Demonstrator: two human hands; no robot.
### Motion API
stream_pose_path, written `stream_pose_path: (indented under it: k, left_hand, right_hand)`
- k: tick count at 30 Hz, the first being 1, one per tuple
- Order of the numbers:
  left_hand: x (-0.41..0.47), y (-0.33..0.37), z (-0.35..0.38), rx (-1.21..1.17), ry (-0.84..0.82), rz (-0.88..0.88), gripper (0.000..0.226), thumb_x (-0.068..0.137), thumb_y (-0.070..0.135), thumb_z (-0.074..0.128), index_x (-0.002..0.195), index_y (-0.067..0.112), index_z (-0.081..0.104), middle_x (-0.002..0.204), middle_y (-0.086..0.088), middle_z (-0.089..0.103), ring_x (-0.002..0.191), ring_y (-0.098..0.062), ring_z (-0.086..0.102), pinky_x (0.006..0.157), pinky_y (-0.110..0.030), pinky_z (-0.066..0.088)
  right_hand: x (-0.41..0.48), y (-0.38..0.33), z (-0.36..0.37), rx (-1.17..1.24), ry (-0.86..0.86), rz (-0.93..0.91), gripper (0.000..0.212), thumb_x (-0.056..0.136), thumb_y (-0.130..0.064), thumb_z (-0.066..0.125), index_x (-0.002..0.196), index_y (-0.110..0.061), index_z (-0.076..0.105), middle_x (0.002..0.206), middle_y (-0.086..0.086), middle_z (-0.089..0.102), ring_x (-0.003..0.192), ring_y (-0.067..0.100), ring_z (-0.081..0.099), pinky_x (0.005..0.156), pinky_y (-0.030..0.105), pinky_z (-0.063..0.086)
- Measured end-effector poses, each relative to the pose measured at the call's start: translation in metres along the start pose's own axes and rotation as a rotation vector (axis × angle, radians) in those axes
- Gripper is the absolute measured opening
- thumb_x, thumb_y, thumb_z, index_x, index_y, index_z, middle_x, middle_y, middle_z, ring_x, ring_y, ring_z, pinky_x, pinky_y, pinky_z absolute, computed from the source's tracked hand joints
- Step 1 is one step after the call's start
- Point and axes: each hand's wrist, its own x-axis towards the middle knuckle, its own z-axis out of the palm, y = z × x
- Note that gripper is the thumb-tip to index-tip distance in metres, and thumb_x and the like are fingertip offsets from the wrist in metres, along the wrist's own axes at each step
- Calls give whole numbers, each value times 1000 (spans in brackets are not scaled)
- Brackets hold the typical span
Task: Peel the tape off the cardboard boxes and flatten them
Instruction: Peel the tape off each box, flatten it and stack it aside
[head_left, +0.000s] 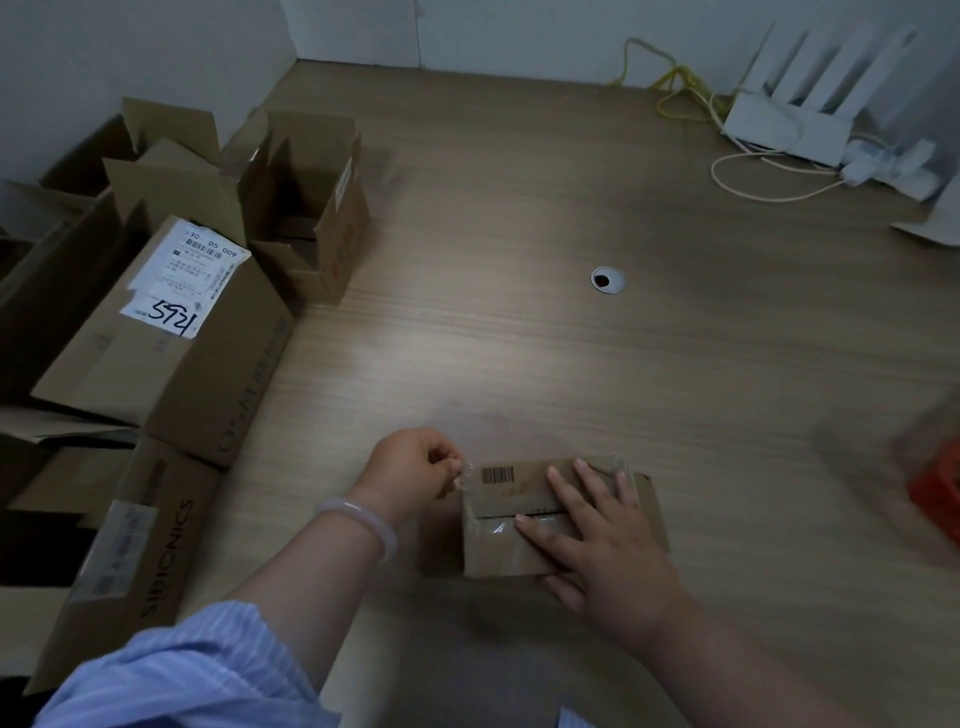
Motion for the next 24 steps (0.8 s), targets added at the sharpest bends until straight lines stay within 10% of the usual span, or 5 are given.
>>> stream_pose_path:
  k: [9, 24]
  left_hand:
    - [7, 18, -18, 174, 301, 321, 10, 83, 15, 67, 79, 23, 66, 79, 8, 64, 75, -12, 59, 71, -23, 46]
    - [-35, -11, 17, 628, 118, 785, 30, 84, 30, 47, 89, 18, 75, 87, -3, 64, 75, -25, 59, 63, -28, 50]
  right_hand:
    - [-1, -1, -2, 14, -9, 15, 60, 70, -58, 51, 128, -46, 52, 145, 12, 44, 133, 40, 39, 104, 62, 22]
    - [5, -3, -6, 179, 5, 149, 59, 76, -63, 47, 124, -31, 58, 141, -2, 50, 135, 27, 40, 109, 58, 28]
